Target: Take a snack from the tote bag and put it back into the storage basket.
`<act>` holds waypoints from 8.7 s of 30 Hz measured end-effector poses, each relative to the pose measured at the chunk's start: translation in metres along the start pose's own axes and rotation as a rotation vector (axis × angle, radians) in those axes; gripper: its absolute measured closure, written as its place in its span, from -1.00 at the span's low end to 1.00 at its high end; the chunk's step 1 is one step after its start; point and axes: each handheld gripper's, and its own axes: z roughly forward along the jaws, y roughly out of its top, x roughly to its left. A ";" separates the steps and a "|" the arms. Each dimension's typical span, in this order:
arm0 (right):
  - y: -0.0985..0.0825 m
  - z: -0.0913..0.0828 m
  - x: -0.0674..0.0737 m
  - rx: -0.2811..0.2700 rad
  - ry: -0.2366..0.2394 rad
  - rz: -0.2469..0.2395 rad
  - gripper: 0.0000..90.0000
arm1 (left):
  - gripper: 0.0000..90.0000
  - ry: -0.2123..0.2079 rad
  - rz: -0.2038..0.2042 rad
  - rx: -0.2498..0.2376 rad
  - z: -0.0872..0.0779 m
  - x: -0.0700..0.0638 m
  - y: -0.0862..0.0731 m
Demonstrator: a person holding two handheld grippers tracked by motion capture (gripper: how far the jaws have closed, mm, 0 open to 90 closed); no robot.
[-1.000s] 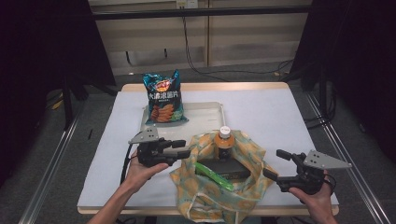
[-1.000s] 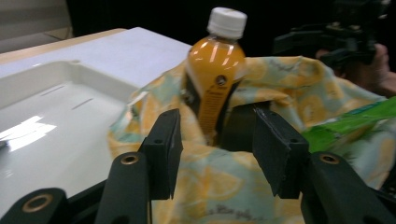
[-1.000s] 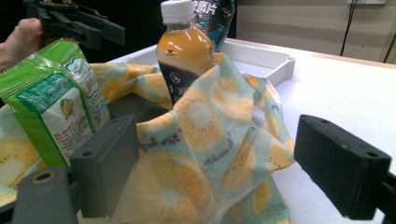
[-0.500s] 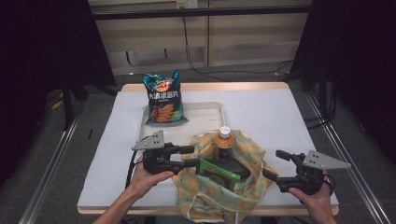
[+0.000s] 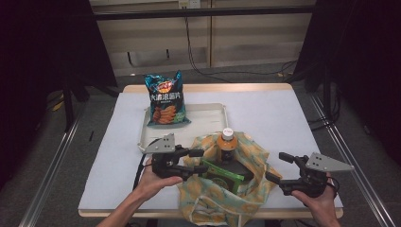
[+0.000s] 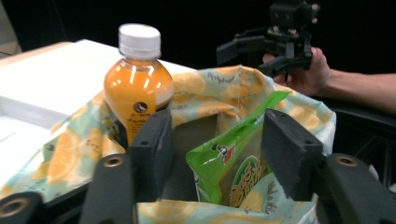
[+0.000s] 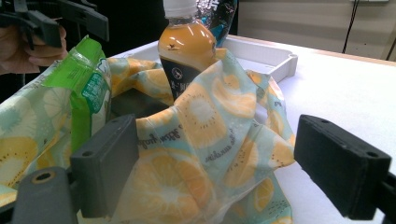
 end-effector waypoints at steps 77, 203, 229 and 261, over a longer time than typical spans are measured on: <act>-0.003 -0.005 0.006 -0.099 -0.028 -0.015 -1.00 | 0.65 -0.061 0.053 0.024 0.013 -0.004 0.019; -0.011 0.003 0.001 -0.061 0.026 -0.038 -1.00 | 0.64 0.296 -0.097 0.058 0.035 0.210 0.047; -0.011 0.004 0.001 -0.061 0.037 -0.034 -1.00 | 0.53 0.373 -0.087 0.153 0.056 0.227 0.038; -0.011 0.006 0.003 -0.053 0.045 -0.037 -1.00 | 0.83 0.288 -0.118 0.148 0.051 0.196 0.039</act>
